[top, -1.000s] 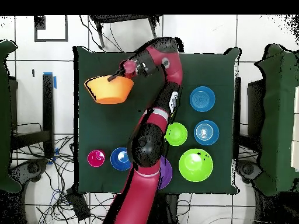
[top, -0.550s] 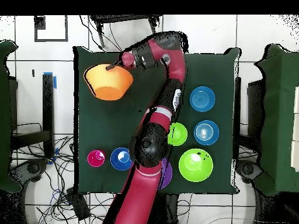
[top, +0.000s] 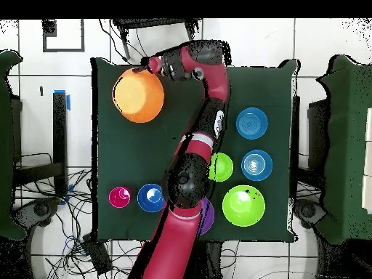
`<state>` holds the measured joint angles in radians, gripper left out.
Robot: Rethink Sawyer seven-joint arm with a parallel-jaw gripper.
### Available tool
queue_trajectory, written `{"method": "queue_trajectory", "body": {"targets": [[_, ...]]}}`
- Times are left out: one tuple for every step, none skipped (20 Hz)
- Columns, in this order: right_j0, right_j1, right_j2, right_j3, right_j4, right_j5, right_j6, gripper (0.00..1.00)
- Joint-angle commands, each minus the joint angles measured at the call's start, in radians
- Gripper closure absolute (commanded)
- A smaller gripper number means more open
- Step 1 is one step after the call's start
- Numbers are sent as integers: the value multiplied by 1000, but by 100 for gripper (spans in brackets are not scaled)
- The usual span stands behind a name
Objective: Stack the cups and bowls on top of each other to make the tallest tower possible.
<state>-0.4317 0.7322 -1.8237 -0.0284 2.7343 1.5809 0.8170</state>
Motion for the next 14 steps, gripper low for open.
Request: {"method": "queue_trajectory", "body": {"targets": [[4,13,-23,-65,-106,-280,-74,0],[12,3,-9,-56,-124,-327,-92,0],[16,-8,-3,-51,-138,-376,-105,0],[19,-21,-1,-48,-152,-416,-116,0],[25,-35,6,-41,-170,-447,-121,0],[36,-50,20,-26,-193,-478,-129,0],[50,-68,36,-6,-227,-494,-123,0],[65,-87,53,18,-261,-510,-122,0],[79,-101,74,36,-294,-520,-123,0],[85,-111,89,45,-325,-522,-114,0],[91,-119,109,49,-359,-530,-112,0],[100,-127,138,61,-396,-539,-118,0],[109,-135,166,73,-433,-548,-125,0],[125,-144,209,96,-480,-558,-140,0]]}}
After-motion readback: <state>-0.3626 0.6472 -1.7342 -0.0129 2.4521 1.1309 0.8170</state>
